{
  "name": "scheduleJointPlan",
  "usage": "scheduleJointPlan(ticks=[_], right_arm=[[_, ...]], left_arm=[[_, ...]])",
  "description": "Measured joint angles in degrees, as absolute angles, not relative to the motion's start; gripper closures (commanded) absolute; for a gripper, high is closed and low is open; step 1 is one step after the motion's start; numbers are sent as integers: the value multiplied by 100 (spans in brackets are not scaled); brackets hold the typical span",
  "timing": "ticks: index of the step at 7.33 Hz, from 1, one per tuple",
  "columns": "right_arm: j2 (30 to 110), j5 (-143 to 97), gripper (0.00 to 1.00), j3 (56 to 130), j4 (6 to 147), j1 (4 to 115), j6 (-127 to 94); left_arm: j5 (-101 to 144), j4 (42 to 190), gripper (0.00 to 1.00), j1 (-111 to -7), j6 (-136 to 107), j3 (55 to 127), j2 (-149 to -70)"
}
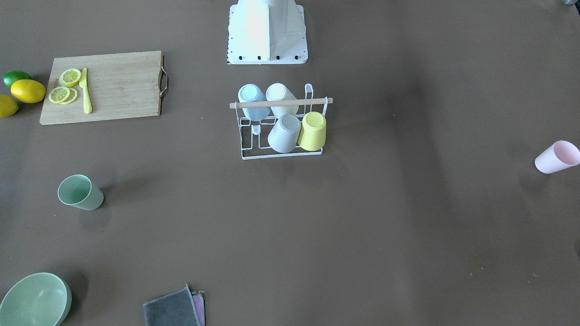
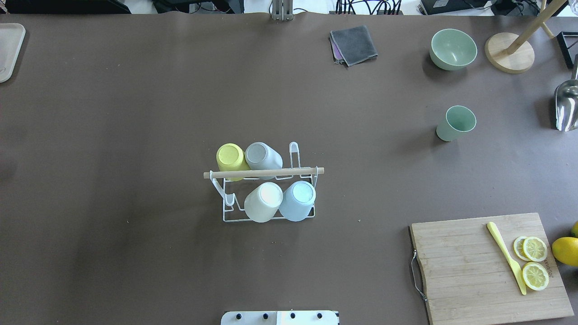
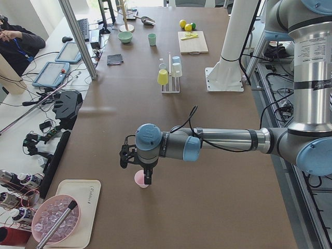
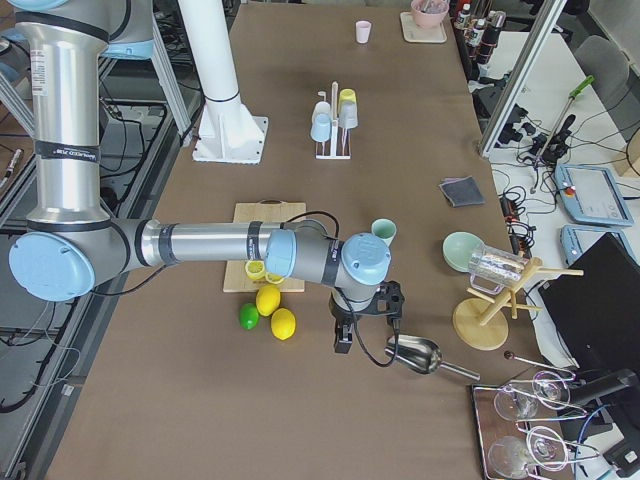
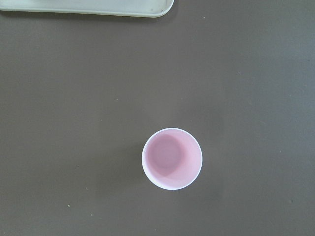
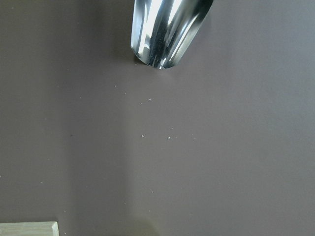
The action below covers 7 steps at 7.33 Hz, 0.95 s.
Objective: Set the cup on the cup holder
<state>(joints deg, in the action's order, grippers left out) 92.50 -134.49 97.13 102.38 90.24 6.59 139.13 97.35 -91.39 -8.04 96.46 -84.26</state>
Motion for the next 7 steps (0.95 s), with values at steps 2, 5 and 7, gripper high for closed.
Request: scheduleJointPlan(ticks=[2,5,7], right_arm=[[8867,-13415,0,9716,10323,8568,622],[7935,-13272,0,9701,11117,7663,550],[7374,-13014,0,9664,11786,6936,367]], left_arm=[[13919,9736,1,-9136,-808,9666,-8470],[13922,9731,1,-8999,-809,9773,-8486],[13916,9730,1,-8762,-803,9873,-8528]])
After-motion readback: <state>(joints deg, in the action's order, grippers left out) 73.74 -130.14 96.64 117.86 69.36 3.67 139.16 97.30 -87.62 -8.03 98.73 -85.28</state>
